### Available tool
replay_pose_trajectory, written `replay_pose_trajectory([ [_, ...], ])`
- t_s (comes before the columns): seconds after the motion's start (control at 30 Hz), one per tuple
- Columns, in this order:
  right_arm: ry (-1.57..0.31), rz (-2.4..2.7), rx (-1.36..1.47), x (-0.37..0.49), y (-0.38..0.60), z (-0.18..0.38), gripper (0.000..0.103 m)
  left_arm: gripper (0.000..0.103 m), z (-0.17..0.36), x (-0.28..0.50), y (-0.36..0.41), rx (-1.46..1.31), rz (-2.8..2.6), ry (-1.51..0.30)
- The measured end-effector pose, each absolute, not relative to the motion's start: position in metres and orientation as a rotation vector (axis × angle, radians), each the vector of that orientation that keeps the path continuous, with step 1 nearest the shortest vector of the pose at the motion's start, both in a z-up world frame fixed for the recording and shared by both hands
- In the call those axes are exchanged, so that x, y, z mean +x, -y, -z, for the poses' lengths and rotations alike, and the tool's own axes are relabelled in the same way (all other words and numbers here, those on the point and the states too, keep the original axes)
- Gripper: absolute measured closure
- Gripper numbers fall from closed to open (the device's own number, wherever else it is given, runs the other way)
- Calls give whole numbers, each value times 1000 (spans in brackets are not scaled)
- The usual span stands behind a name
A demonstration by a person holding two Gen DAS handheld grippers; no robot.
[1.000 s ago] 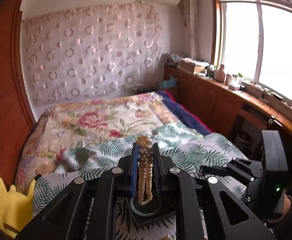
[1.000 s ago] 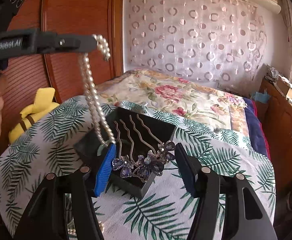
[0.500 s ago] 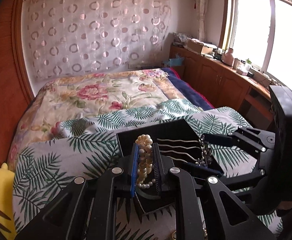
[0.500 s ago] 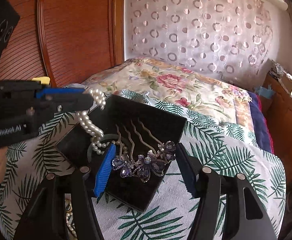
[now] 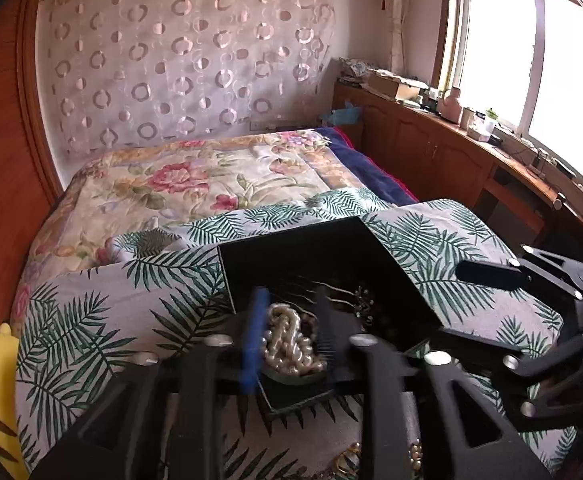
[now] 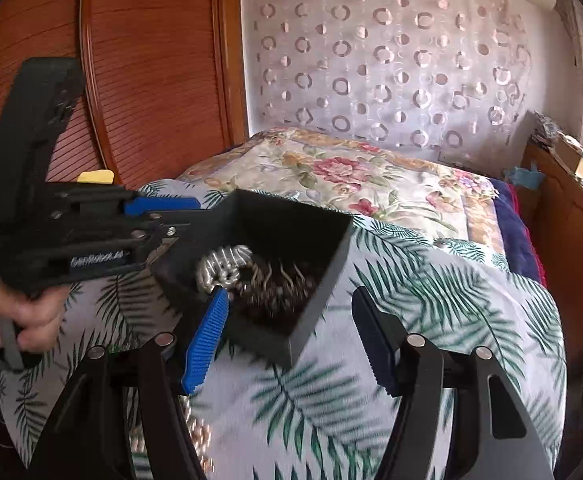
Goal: Organize jewelry
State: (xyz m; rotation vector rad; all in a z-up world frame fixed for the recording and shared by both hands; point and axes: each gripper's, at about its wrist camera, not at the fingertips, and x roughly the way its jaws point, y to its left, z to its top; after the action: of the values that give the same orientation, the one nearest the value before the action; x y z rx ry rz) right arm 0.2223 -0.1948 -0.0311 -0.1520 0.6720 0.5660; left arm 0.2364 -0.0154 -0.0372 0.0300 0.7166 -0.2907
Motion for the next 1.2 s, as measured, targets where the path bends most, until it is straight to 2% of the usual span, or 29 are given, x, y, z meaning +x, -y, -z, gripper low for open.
replay_pose_trajectory([
  [0.07, -666, -565, -143, 210, 203, 31, 36, 62, 35, 230, 14, 31, 285, -706],
  [0.1, -662, -564, -140, 204, 206, 30, 36, 57, 34, 226, 14, 34, 284, -702],
  [0.13, -659, -564, -132, 195, 210, 30, 36, 48, 33, 219, 13, 38, 281, -696],
  [0.2, -656, -566, -109, 182, 217, 30, 36, 42, 33, 208, 11, 46, 278, -682],
  [0.3, -658, -576, -97, 164, 222, 32, 36, 26, 32, 188, 8, 53, 277, -670],
  [0.37, -660, -574, -97, 152, 225, 35, 36, 22, 32, 174, 5, 54, 283, -653],
  [0.43, -669, -577, -95, 141, 228, 39, 36, 11, 33, 161, 3, 51, 276, -646],
  [0.5, -679, -574, -99, 130, 232, 45, 36, 8, 33, 148, 1, 48, 268, -638],
  [0.7, -714, -556, -119, 107, 241, 61, 39, 8, 44, 118, -2, 50, 252, -651],
  [0.8, -738, -556, -120, 103, 246, 69, 49, 8, 50, 106, -5, 44, 258, -662],
  [0.87, -757, -548, -128, 102, 247, 75, 60, 8, 55, 98, -5, 48, 257, -669],
  [1.1, -821, -533, -155, 105, 244, 91, 74, 8, 71, 83, -4, 46, 276, -714],
  [1.2, -839, -526, -184, 106, 238, 95, 89, 8, 78, 81, -2, 47, 277, -745],
])
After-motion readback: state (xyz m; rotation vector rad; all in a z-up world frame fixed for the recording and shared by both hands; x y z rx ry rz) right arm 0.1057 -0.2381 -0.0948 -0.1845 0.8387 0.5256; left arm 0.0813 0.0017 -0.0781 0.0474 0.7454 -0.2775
